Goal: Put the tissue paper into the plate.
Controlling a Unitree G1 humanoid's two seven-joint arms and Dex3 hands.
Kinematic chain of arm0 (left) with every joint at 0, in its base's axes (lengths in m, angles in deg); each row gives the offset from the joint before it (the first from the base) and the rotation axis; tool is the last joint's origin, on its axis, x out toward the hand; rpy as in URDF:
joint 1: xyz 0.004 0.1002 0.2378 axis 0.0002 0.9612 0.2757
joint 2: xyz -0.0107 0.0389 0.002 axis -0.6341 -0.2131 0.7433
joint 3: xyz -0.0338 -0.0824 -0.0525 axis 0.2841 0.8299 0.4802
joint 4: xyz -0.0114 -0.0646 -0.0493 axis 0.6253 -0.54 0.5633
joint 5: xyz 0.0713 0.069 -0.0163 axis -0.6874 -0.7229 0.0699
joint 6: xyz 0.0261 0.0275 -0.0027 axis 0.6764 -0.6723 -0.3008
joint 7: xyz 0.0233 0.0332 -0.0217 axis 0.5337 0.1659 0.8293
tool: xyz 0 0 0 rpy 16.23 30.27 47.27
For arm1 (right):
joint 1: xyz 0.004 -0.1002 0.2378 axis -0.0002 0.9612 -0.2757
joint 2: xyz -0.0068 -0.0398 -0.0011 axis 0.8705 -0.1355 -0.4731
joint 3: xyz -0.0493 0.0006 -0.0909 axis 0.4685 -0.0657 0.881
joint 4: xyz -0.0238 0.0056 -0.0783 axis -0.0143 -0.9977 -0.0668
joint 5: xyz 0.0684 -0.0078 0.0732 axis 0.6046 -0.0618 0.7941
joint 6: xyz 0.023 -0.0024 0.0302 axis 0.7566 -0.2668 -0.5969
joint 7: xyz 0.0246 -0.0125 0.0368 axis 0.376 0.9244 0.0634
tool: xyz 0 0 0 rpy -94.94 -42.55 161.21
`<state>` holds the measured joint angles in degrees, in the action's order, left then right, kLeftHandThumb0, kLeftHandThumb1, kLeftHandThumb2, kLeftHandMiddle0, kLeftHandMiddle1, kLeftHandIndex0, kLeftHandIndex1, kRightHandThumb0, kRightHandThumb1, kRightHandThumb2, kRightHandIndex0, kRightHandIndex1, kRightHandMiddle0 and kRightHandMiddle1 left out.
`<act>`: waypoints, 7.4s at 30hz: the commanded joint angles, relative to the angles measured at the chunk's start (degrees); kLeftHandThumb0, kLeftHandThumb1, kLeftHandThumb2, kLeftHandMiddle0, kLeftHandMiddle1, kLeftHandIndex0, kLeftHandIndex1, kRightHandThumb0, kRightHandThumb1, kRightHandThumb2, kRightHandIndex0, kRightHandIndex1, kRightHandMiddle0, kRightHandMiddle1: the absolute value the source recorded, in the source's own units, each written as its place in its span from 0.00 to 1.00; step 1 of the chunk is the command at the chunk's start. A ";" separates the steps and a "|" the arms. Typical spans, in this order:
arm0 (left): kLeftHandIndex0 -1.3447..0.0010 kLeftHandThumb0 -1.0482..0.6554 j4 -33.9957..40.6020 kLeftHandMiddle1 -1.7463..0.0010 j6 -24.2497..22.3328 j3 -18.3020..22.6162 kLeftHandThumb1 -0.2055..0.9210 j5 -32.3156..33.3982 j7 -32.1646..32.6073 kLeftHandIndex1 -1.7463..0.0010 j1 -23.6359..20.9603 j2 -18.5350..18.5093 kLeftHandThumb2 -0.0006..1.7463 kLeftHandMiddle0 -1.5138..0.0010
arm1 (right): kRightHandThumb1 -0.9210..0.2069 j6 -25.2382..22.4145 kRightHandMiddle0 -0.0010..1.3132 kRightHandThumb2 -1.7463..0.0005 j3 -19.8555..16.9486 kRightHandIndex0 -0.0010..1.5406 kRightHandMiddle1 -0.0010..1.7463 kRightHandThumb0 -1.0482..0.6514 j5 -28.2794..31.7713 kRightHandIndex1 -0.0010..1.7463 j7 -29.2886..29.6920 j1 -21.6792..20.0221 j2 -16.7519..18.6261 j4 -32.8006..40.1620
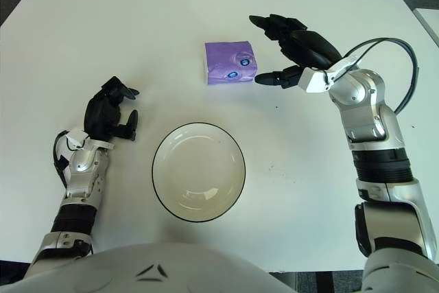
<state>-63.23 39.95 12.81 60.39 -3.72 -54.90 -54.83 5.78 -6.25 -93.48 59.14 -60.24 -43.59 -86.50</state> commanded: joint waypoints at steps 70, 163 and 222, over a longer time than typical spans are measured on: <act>0.46 0.61 -2.41 0.00 -2.95 -0.11 0.13 1.20 -0.21 0.06 4.62 2.66 0.98 0.42 | 0.36 13.50 0.00 0.64 25.57 0.00 0.00 0.00 -20.33 0.00 11.81 -34.38 11.35 -51.64; 0.47 0.61 -5.61 0.00 1.55 0.87 0.12 0.93 -3.29 0.04 3.67 2.29 1.00 0.41 | 0.29 9.00 0.00 0.70 31.38 0.00 0.00 0.00 -22.19 0.00 -0.42 -30.57 16.29 -40.63; 0.46 0.61 -2.16 0.00 1.16 1.59 0.11 0.28 -1.99 0.05 6.56 -0.16 1.00 0.41 | 0.72 13.19 0.14 0.26 19.64 0.08 1.00 0.37 -7.30 0.99 24.50 -16.02 25.76 -58.06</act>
<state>-61.81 42.35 14.14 60.41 -5.72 -53.12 -55.14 20.47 12.38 -100.32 85.42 -82.50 -18.57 -142.34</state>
